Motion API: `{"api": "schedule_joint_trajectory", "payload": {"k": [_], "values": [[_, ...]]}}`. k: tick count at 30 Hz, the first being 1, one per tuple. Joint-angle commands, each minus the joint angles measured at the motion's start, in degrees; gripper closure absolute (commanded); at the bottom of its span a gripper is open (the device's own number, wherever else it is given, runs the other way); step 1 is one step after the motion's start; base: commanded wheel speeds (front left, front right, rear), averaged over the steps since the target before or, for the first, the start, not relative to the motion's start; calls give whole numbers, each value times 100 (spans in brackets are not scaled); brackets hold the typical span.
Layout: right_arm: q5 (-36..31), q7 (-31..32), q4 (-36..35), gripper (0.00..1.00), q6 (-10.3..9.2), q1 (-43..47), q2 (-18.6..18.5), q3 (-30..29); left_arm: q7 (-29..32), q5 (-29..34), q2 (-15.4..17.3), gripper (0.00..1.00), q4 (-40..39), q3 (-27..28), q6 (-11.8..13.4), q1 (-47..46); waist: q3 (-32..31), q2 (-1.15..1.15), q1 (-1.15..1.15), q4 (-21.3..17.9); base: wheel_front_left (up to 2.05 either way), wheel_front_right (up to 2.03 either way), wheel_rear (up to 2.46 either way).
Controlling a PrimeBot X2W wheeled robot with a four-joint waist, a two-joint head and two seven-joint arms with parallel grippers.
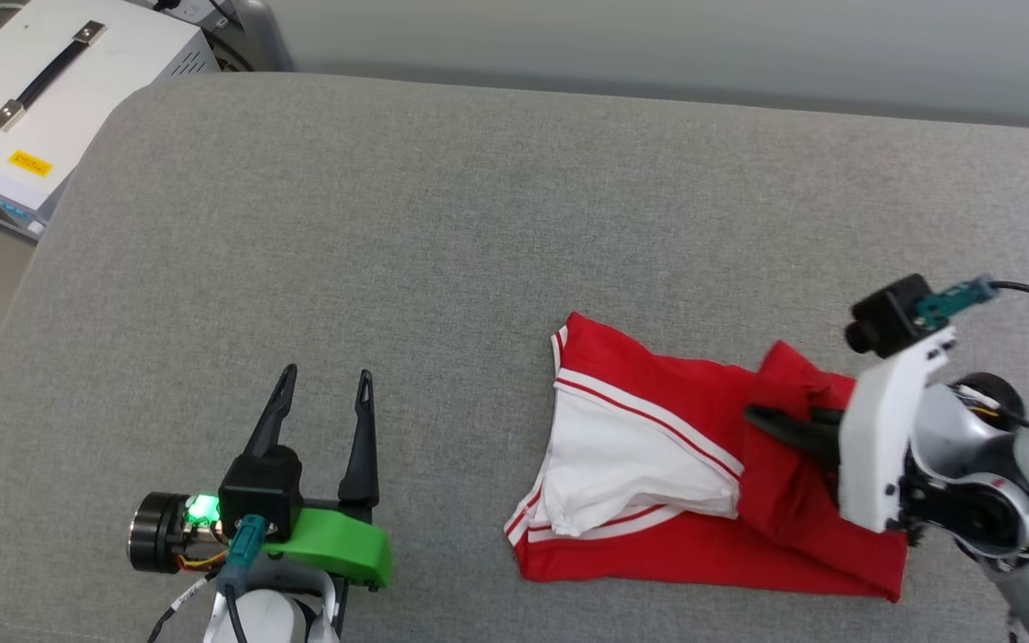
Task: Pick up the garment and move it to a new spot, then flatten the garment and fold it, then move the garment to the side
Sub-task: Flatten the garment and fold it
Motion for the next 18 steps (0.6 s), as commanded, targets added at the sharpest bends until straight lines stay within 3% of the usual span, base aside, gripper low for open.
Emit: {"api": "schedule_joint_trajectory", "payload": {"k": [1, 4, 5, 7, 14, 18], "values": [[-89, -12, 104, 100, -4, -261, 141, 196, -33, 45, -60, 0, -5, 25, -41, -137, 127, 0, 0, 70, 0, 0, 0], [-202, -31, 397, 100, -4, -721, 390, 668, -33, 70, -122, 0, 15, 34, -82, -208, 241, 0, 0, 116, 0, 0, 0], [-305, -127, 852, 100, -4, -1224, 660, 1093, -33, 87, -189, 0, 45, 48, -121, -287, 353, 0, 0, 157, 0, 0, 0], [-320, -180, 1205, 100, -4, -1471, 818, 1329, -33, 107, -227, 0, 61, 47, -146, -342, 414, 0, 0, 189, 0, 0, 0], [-346, -355, 2325, 100, -4, -1850, 1094, 2185, -33, 149, -323, 0, 126, 97, -200, -437, 526, 0, 0, 245, 0, 0, 0], [-313, -780, 2560, 100, -4, -1939, 1102, 2486, -33, 163, -352, 0, 166, 157, -216, -412, 471, 0, 0, 200, 0, 0, 0]]}}
